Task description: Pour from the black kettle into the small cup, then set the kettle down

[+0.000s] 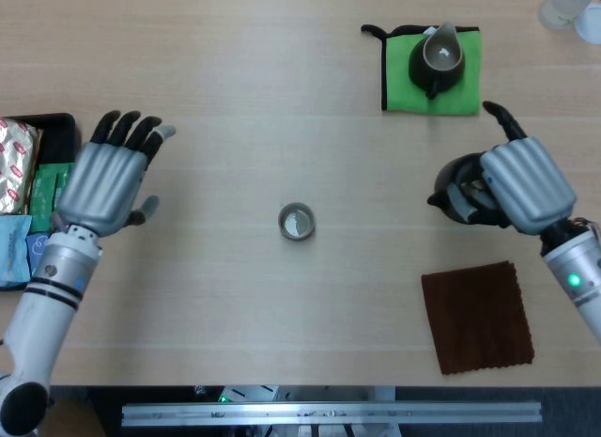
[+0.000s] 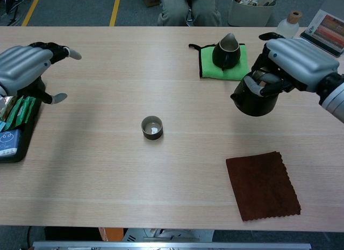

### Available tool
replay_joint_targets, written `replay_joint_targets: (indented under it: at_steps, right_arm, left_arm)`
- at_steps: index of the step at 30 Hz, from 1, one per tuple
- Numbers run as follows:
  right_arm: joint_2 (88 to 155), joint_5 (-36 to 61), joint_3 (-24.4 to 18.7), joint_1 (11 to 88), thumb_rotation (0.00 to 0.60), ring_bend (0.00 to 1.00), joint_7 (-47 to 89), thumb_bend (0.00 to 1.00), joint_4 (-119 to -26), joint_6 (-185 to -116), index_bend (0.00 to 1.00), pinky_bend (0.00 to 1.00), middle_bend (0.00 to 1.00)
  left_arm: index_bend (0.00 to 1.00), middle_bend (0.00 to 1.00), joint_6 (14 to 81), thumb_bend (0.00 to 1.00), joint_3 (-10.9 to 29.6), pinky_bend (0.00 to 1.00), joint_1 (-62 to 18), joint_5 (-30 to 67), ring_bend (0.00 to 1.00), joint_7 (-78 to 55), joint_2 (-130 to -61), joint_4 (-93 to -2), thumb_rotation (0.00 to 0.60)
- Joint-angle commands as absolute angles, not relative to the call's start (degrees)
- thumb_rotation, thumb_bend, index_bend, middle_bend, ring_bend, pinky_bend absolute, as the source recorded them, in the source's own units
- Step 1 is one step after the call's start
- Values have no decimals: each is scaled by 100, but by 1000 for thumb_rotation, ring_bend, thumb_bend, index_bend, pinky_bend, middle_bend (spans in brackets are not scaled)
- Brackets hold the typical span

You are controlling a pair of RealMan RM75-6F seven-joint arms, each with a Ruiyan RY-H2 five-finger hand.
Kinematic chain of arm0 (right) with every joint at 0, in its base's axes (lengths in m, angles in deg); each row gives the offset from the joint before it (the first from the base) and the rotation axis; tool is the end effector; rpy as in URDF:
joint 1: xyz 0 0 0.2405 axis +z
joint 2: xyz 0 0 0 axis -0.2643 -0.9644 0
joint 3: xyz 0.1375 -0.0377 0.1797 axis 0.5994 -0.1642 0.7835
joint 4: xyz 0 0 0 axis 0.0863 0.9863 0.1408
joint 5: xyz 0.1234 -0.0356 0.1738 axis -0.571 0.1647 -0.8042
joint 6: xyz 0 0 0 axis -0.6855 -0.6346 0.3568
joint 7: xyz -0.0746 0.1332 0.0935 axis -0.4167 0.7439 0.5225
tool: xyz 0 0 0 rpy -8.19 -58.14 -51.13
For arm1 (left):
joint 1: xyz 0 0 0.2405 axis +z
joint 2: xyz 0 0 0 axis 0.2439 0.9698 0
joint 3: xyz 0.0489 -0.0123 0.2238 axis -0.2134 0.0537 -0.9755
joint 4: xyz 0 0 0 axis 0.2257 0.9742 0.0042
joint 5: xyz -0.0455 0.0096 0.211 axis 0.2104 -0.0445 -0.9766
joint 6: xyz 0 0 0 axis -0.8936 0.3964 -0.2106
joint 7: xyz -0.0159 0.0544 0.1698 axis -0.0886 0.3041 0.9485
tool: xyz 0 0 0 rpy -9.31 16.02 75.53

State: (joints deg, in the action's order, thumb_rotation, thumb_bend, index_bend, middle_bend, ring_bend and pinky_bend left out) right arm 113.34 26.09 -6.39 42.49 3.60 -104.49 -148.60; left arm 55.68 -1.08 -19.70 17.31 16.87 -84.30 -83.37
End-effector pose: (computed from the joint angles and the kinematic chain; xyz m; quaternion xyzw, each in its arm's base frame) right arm -0.1326 -0.2789 0.0186 0.7179 -0.4142 0.4086 0.3822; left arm -0.1704 0.2824 0.0368 -0.7250 -0.3772 -0.3090 0.4865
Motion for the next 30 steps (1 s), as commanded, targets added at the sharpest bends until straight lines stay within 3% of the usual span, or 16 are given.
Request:
replay_joint_targets:
  at_steps: [1,30]
  right_arm:
    - [11539,2380,-551,4387,587,966,217,468,-10431,-14746,1000,30,1000]
    - [13229,908,-93,5693,600,966,-1276,468,-9985,-14447,1000,30,1000]
  left_arm:
    - [142,138,5660,272,-200,89,-1831,1657,90,1699,-8259,-8452,600]
    - [142,137,5747,271,-207,89,-1164,1006,90,1600,-7683,-8831,600]
